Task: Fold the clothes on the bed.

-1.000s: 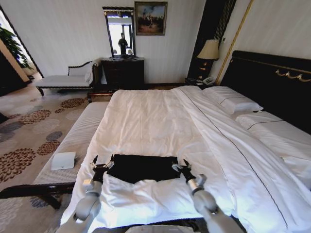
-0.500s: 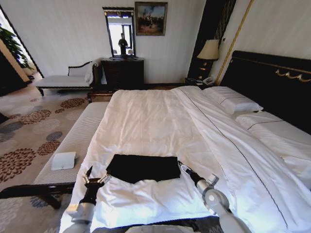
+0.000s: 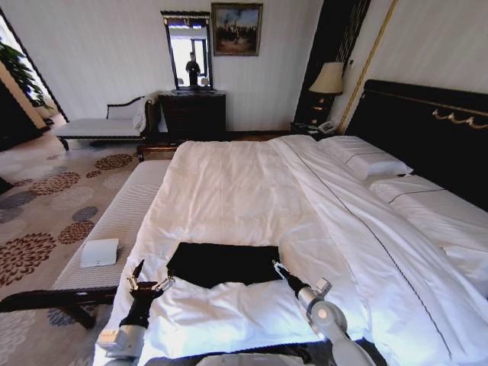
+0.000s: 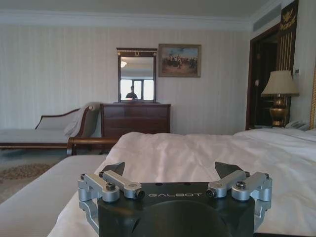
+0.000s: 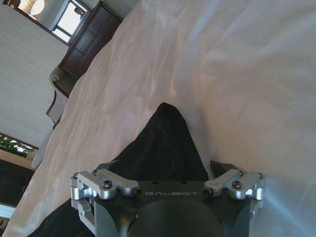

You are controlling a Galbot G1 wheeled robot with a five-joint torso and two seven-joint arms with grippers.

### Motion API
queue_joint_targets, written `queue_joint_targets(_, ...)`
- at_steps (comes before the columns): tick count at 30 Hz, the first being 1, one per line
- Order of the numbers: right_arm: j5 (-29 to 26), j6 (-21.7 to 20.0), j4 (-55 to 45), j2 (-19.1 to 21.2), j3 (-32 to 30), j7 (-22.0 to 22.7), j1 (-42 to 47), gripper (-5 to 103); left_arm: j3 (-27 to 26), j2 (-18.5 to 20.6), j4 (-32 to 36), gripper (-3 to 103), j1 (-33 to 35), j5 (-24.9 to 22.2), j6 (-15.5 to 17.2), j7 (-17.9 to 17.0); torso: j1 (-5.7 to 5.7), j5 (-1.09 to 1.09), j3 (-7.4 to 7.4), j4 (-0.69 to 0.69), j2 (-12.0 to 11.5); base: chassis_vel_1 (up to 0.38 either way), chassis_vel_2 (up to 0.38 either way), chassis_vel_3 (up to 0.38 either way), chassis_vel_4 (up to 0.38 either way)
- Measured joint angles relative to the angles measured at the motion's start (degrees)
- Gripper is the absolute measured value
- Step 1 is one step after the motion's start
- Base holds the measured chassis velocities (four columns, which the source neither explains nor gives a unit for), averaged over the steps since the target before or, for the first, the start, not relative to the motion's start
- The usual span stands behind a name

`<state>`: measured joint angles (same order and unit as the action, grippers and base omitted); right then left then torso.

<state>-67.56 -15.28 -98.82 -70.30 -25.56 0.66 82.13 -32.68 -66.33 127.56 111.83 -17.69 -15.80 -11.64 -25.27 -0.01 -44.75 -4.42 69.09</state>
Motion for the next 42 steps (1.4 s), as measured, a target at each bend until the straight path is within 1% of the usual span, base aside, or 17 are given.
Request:
queue_joint_targets(17, -0.5, -0.9, 0.8, -1.8, 1.6, 0.0, -1.4, 100, 0.1, -0.1, 0.9, 100, -0.1, -0.2, 0.5, -0.3, -0.01, 0.00, 0.00, 0.00, 0.0, 0.000, 0.000, 0.000, 0.000)
queue_joint_targets(18, -0.5, -0.9, 1.0, -2.0, 1.7, 0.0, -1.4, 102, 0.1, -0.1, 0.8, 100, -0.1, -0.2, 0.5, -0.3, -0.01, 0.00, 0.00, 0.00, 0.0, 0.000, 0.000, 0.000, 0.000)
queue_joint_targets(19, -0.5, -0.9, 1.1, -2.2, 1.8, 0.0, -1.4, 98, 0.1, -0.1, 0.8, 100, -0.1, -0.2, 0.5, -0.4, -0.01, 0.00, 0.00, 0.00, 0.0, 0.000, 0.000, 0.000, 0.000)
queue_joint_targets(20, -0.3, -0.9, 1.3, -2.7, 1.9, 0.2, -1.4, 88, 0.2, -0.1, 0.8, 100, -0.1, -0.2, 0.5, -0.4, -0.01, 0.00, 0.00, 0.00, 0.0, 0.000, 0.000, 0.000, 0.000)
queue_joint_targets(21, -0.3, -0.9, 1.3, -2.8, 1.9, 0.3, -1.4, 82, 0.2, -0.1, 0.8, 100, -0.1, -0.2, 0.5, -0.4, -0.01, 0.01, 0.00, 0.00, 0.0, 0.000, 0.000, 0.000, 0.000)
queue_joint_targets(22, -0.3, -0.9, 1.3, -2.8, 1.9, 0.3, -1.4, 82, 0.2, -0.1, 0.8, 100, -0.1, -0.2, 0.5, -0.4, -0.01, 0.01, 0.00, 0.00, 0.0, 0.000, 0.000, 0.000, 0.000)
queue_joint_targets(25, -0.3, -0.9, 1.3, -2.9, 2.0, 0.5, -1.3, 65, 0.2, -0.1, 0.8, 100, -0.1, -0.2, 0.5, -0.4, -0.01, 0.00, 0.00, 0.00, 0.0, 0.000, 0.000, 0.000, 0.000)
queue_joint_targets(26, -0.3, -0.9, 1.3, -2.9, 2.0, 0.6, -1.3, 65, 0.2, -0.1, 0.8, 100, -0.1, -0.2, 0.5, -0.4, -0.01, 0.01, 0.00, 0.00, 0.0, 0.000, 0.000, 0.000, 0.000)
queue_joint_targets(27, -0.3, -0.9, 1.3, -2.9, 2.1, 0.7, -1.3, 59, 0.2, -0.1, 0.7, 100, -0.1, -0.2, 0.6, -0.4, -0.01, 0.01, 0.00, 0.00, 0.0, 0.000, 0.000, 0.000, 0.000)
queue_joint_targets(28, -0.3, -0.9, 1.3, -2.9, 2.1, 0.7, -1.3, 59, 0.2, -0.1, 0.7, 100, -0.1, -0.2, 0.6, -0.4, -0.01, 0.01, 0.00, 0.00, 0.0, 0.000, 0.000, 0.000, 0.000)
queue_joint_targets(30, -0.1, -0.9, 1.3, -3.2, 2.1, 0.9, -1.4, 48, 0.2, -0.1, 0.7, 100, -0.1, -0.3, 0.6, -0.4, -0.01, 0.01, 0.00, 0.00, 0.0, 0.000, 0.000, 0.000, 0.000)
queue_joint_targets(31, 0.0, -0.9, 1.3, -3.4, 2.1, 0.9, -1.4, 48, 0.2, -0.1, 0.7, 100, -0.1, -0.3, 0.6, -0.4, -0.01, 0.01, 0.00, 0.00, 0.0, 0.000, 0.000, 0.000, 0.000)
queue_joint_targets(33, 0.2, -0.9, 1.4, -3.6, 2.1, 1.0, -1.4, 43, 0.2, -0.1, 0.7, 100, -0.1, -0.3, 0.6, -0.4, -0.01, 0.01, 0.00, 0.00, 0.0, 0.000, 0.000, 0.000, 0.000)
queue_joint_targets(37, 0.6, -0.9, 1.7, -4.2, 2.1, 1.1, -1.4, 21, 0.2, -0.1, 0.7, 100, -0.1, -0.3, 0.6, -0.4, -0.01, 0.01, 0.00, 0.00, 0.0, 0.000, 0.000, 0.000, 0.000)
queue_joint_targets(38, 0.6, -0.9, 1.7, -4.2, 2.1, 1.1, -1.4, 21, 0.2, -0.1, 0.7, 100, -0.1, -0.3, 0.6, -0.4, -0.01, 0.01, 0.00, 0.00, 0.0, 0.000, 0.000, 0.000, 0.000)
queue_joint_targets(39, 0.8, -0.9, 1.8, -4.4, 2.1, 1.2, -1.5, 15, 0.2, -0.1, 0.7, 100, -0.1, -0.3, 0.6, -0.4, -0.01, 0.01, 0.00, 0.00, 0.0, 0.000, 0.000, 0.000, 0.000)
queue_joint_targets(42, 1.4, -0.8, 1.7, -4.7, 2.3, 1.4, -1.5, 10, 0.2, -0.1, 0.7, 100, -0.1, -0.3, 0.6, -0.4, -0.01, 0.00, 0.00, 0.00, 0.0, 0.000, 0.000, 0.000, 0.000)
